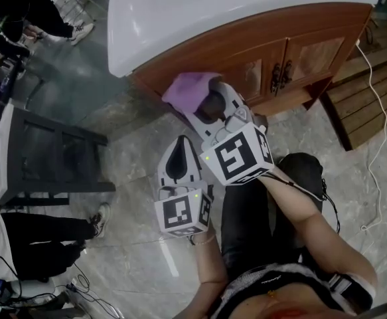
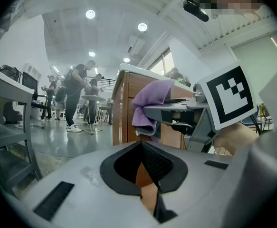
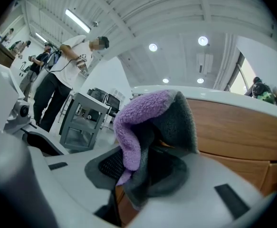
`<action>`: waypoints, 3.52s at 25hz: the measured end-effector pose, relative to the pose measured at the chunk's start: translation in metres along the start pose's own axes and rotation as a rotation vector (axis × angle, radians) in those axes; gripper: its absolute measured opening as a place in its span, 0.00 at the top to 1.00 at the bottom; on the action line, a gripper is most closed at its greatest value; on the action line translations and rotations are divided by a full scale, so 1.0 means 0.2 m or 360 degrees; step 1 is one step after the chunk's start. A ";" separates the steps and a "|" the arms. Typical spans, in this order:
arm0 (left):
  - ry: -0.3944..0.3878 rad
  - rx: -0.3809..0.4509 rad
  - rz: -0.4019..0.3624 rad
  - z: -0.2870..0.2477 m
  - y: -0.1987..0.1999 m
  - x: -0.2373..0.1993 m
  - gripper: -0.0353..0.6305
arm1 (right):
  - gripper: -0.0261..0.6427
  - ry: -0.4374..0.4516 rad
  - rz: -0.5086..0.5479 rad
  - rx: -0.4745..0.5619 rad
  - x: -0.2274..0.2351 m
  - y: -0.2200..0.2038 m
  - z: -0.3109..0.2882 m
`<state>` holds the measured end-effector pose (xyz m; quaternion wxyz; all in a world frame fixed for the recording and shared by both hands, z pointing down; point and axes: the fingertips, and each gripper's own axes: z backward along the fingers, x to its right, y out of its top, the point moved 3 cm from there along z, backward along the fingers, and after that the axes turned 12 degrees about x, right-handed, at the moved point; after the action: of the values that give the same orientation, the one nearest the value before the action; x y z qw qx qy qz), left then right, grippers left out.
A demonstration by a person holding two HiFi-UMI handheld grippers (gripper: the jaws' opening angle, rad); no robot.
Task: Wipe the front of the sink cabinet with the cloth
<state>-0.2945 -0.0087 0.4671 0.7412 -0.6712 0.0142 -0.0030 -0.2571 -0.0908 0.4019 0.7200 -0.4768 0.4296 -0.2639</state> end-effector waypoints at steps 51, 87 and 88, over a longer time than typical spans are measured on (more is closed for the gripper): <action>-0.0291 -0.0023 0.0055 -0.16 -0.10 0.35 0.95 | 0.72 -0.0390 -0.0063 -0.0177 0.62 -0.13 0.47; -0.0205 -0.0042 0.0057 -0.08 -0.13 0.25 0.95 | 0.72 -0.0268 -0.0194 -0.0195 0.59 -0.18 0.53; -0.0197 -0.0043 0.0059 -0.08 -0.14 0.25 0.95 | 0.72 -0.0210 -0.0227 -0.0185 0.55 -0.18 0.51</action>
<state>-0.2453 -0.0281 0.4925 0.7314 -0.6796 -0.0192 0.0525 -0.1129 -0.1449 0.4129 0.6973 -0.5634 0.3609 -0.2572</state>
